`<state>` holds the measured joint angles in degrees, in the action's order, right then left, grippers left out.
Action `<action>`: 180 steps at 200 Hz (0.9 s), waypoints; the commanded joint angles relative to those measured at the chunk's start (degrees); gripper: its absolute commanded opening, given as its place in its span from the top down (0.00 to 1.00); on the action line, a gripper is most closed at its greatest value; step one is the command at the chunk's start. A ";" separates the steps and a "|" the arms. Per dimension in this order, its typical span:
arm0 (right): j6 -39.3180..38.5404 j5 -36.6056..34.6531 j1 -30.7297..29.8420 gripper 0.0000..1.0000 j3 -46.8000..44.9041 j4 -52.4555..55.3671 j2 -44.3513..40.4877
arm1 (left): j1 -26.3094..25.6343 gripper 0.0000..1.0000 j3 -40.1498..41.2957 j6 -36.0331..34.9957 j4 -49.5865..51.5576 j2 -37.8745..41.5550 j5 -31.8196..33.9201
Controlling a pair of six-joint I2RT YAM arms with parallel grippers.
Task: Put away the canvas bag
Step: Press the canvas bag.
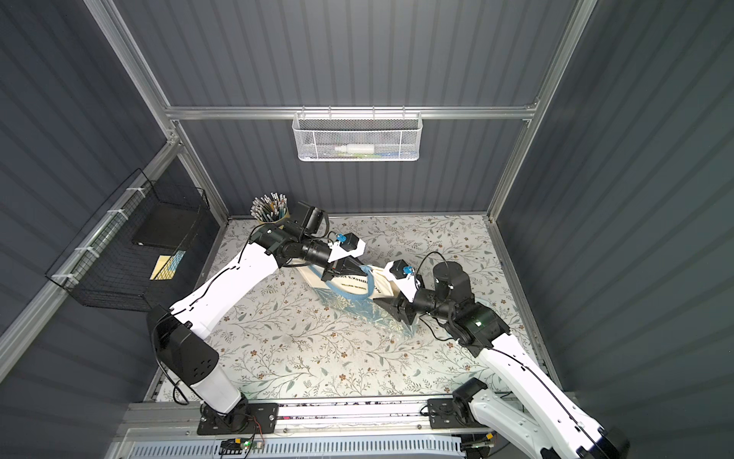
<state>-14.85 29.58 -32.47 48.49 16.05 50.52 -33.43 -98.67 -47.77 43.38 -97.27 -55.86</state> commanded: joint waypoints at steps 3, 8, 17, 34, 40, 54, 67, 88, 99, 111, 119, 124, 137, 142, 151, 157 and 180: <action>5.46 -2.92 -1.13 0.66 -2.08 2.48 1.24 | 0.95 1.00 -1.43 6.78 -9.78 1.12 -6.47; 5.45 -3.51 -1.19 0.78 -2.02 2.33 1.25 | 1.07 1.00 -1.60 7.02 -9.80 1.19 -6.74; 5.49 -4.22 -1.14 0.87 -1.83 1.98 1.25 | 1.33 1.00 -1.91 6.95 -9.52 1.29 -7.07; 5.33 -5.24 -1.13 1.00 -1.74 1.52 1.07 | 1.41 1.00 -1.90 6.39 -9.16 1.72 -7.12; 5.31 -5.50 -1.12 1.00 -1.61 1.56 1.07 | 1.60 1.00 -1.79 6.34 -9.19 1.96 -7.16; 4.82 -5.20 -1.11 1.00 -1.37 2.36 1.07 | 2.00 1.00 -1.61 6.06 -8.97 2.16 -7.00; 4.59 -4.14 -1.15 1.00 -1.29 3.36 0.90 | 2.46 1.00 -1.44 6.00 -8.84 2.33 -6.73; 4.33 -2.64 -1.12 0.63 -1.66 5.63 0.63 | 3.23 1.00 -1.67 5.71 -8.75 2.44 -6.96; 4.26 -1.93 -1.17 0.51 -2.14 6.62 0.71 | 3.69 1.00 -2.00 6.23 -9.19 2.35 -7.52; 4.16 -1.18 -1.14 0.48 -2.72 7.35 0.97 | 4.44 1.00 -2.14 7.79 -10.82 2.51 -8.44; 4.16 -1.18 -1.11 0.48 -3.08 7.56 1.02 | 4.99 1.00 -2.14 8.69 -11.82 2.57 -9.27; 4.04 -1.38 -1.12 0.51 -3.28 7.58 0.94 | 5.35 1.00 -2.21 9.06 -12.35 2.61 -9.78; 4.61 -2.91 -1.13 1.00 -3.88 6.77 0.47 | 6.12 1.00 -2.54 9.81 -12.97 2.70 -10.79; 4.94 -3.75 -1.14 1.00 -3.99 6.45 0.10 | 6.39 1.00 -2.62 10.16 -13.21 2.70 -11.06; 5.32 -4.26 -1.16 1.00 -4.23 5.97 -0.45 | 6.85 1.00 -2.74 10.53 -13.32 2.70 -11.67; 5.52 -4.44 -1.15 1.00 -4.44 5.60 -0.79 | 7.20 1.00 -2.69 10.78 -13.47 2.77 -12.12; 5.73 -4.11 -1.18 0.66 -4.81 5.68 -1.00 | 8.69 1.00 -1.51 12.82 -16.19 3.38 -14.11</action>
<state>-9.85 24.16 -33.01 46.02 14.87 49.91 -28.08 -98.67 -39.05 37.80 -97.23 -63.75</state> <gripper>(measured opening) 0.110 0.062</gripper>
